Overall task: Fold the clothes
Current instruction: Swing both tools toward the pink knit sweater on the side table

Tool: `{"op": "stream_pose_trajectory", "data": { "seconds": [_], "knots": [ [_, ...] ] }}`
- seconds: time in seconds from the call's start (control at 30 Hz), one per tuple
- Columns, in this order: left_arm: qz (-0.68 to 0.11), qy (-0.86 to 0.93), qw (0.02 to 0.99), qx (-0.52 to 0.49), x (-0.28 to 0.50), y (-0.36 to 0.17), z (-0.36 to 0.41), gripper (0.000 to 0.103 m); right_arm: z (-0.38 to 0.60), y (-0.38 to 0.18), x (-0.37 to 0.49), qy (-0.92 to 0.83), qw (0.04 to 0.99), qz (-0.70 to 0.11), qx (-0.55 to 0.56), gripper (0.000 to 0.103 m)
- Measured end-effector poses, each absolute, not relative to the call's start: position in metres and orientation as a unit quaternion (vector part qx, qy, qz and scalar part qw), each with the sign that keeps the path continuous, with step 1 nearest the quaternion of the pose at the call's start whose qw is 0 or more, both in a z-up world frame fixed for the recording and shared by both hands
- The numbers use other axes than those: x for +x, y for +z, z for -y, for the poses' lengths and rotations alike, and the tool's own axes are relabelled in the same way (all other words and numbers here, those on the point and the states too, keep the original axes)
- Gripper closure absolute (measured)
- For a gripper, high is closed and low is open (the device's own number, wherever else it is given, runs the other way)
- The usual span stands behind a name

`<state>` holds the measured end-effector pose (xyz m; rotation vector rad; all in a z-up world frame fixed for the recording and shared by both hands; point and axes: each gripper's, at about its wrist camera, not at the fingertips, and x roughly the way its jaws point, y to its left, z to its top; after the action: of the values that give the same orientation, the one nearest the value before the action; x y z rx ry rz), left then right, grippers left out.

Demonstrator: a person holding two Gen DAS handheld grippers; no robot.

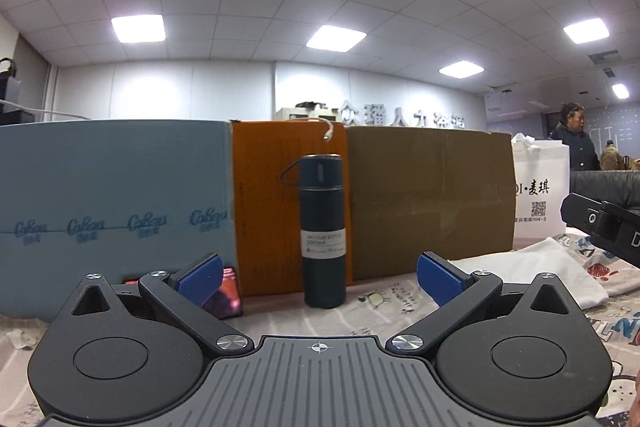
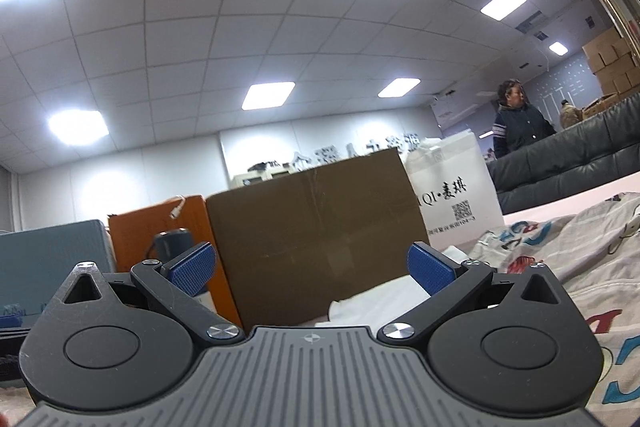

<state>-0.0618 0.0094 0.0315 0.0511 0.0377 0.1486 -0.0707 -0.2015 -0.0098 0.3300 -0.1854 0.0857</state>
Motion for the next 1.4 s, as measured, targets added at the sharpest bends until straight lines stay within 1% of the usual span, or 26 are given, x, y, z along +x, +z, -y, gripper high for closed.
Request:
{"op": "stream_pose_trajectory", "data": {
  "seconds": [0.1,0.23,0.4,0.53,0.7,1.0,1.13,1.23,1.33,1.4],
  "knots": [
    [-0.016,0.091,0.995,0.032,-0.081,0.036,-0.017,0.000,0.199,-0.008,-0.077,0.056,0.979,0.106,0.167,0.000],
    [-0.016,0.121,0.991,0.051,-0.108,0.045,-0.025,0.000,0.191,0.006,-0.093,0.072,0.977,0.081,0.185,0.000],
    [-0.008,0.121,0.992,0.042,-0.137,0.057,-0.046,0.000,0.170,0.015,-0.121,0.120,0.969,0.076,0.204,0.000],
    [0.017,0.133,0.990,0.042,-0.160,0.069,-0.068,0.000,0.145,0.025,-0.133,0.173,0.960,0.062,0.209,0.000],
    [0.072,0.207,0.976,0.023,-0.193,0.083,-0.118,0.000,0.101,0.043,-0.144,0.246,0.951,0.042,0.184,0.000],
    [0.125,0.366,0.922,0.004,-0.253,0.104,-0.223,0.000,0.005,0.068,-0.146,0.392,0.908,0.005,0.147,0.000],
    [0.156,0.430,0.889,-0.029,-0.283,0.115,-0.272,0.000,-0.042,0.076,-0.148,0.450,0.884,-0.021,0.126,0.000],
    [0.166,0.468,0.866,-0.051,-0.301,0.120,-0.308,0.000,-0.076,0.082,-0.146,0.484,0.868,-0.038,0.106,0.000],
    [0.162,0.482,0.854,-0.112,-0.318,0.110,-0.349,0.001,-0.108,0.083,-0.139,0.509,0.851,-0.075,0.107,0.000],
    [0.157,0.475,0.850,-0.164,-0.330,0.094,-0.372,0.004,-0.129,0.082,-0.136,0.519,0.843,-0.098,0.104,0.000]
  ]
}}
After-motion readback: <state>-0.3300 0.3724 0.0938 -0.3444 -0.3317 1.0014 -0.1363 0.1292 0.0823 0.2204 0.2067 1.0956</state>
